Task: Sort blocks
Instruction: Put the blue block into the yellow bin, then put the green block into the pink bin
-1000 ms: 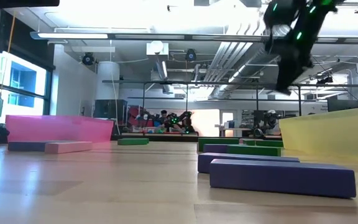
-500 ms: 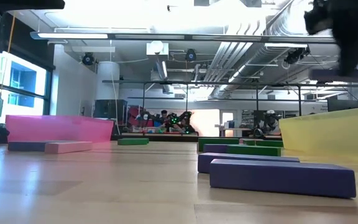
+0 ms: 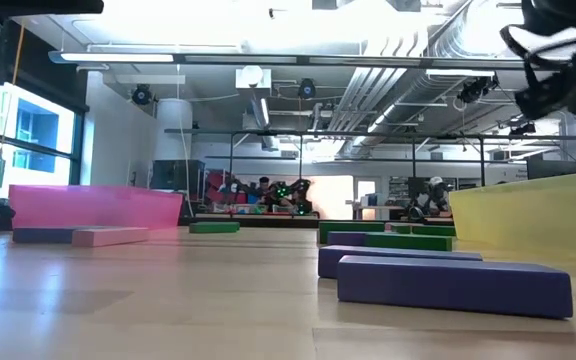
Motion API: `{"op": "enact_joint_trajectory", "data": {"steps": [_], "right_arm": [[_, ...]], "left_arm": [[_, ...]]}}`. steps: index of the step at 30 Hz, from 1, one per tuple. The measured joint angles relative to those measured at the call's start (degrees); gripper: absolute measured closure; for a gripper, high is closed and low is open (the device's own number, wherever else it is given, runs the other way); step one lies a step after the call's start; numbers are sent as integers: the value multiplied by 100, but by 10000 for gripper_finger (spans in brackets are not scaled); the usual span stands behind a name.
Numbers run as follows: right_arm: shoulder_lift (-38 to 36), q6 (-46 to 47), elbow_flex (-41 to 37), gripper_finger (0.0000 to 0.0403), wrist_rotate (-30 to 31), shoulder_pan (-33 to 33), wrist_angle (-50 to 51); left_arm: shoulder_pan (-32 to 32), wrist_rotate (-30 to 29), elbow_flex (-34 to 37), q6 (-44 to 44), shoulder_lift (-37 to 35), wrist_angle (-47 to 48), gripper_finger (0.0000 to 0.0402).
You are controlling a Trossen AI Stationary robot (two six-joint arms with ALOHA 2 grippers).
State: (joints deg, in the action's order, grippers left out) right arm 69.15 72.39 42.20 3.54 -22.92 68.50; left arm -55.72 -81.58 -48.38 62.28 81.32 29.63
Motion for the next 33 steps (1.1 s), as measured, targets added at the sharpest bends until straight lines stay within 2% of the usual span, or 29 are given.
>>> {"op": "enact_joint_trajectory", "data": {"steps": [7,13,17,21,26,30,33], "right_arm": [[19,-516,42,271,-167,39,-316],[17,-493,41,251,-230,42,-322],[17,-531,62,248,0,8,-340],[17,-532,339,248,622,-301,-512],[17,-540,938,247,1837,-1026,-1065],[17,-1285,1203,247,2777,-1890,-2242],[31,-1989,1200,247,3007,-2512,-3227]], "left_arm": [[59,7,-2,0,0,-43,159],[59,35,-2,0,0,-64,159],[59,45,-2,-1,0,-63,159],[59,46,-2,-77,0,-86,159],[59,44,-2,-149,0,-162,159],[59,44,-2,-149,0,-173,159],[59,44,-2,-163,0,-173,159]]}}
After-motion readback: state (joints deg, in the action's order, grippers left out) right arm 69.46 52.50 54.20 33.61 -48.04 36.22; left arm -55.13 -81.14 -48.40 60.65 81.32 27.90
